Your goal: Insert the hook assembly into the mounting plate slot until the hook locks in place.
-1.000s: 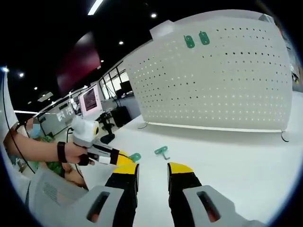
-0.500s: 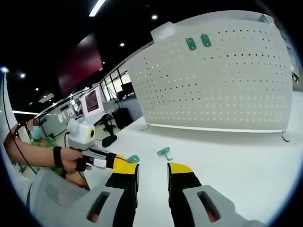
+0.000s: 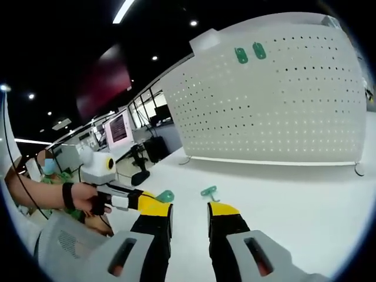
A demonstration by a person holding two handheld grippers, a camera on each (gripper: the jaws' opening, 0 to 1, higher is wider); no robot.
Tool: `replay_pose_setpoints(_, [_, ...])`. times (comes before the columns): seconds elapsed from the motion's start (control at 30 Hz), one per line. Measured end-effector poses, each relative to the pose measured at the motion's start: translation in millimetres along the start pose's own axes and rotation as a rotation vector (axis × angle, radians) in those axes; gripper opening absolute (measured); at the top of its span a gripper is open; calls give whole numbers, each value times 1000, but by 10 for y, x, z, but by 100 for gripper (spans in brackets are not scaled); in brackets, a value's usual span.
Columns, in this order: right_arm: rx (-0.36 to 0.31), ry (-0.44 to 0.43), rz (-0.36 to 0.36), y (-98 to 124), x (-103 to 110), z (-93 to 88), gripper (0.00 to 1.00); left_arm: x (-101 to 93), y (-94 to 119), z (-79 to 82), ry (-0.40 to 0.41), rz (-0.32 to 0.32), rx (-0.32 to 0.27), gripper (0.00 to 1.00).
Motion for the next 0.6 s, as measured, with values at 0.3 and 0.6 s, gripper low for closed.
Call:
replay_pose_setpoints(0.3, [-12, -19, 18, 17, -9, 1, 22, -285, 82, 114, 33, -30, -43, 4])
replay_pose_setpoints(0.6, [-26, -34, 55, -4, 47, 53, 21, -484, 228, 243, 74, -39, -114, 4])
Point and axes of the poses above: the point that each gripper's makers call its tool centre point, and the gripper's own axes: y roughly backward along the fingers, x roughly to its left, z roughly out of its top, the point moved 1 cm from there along y, roughly backward along the fingers, and after that the axes turned 2 degrees about x, right-handed, at the moved point
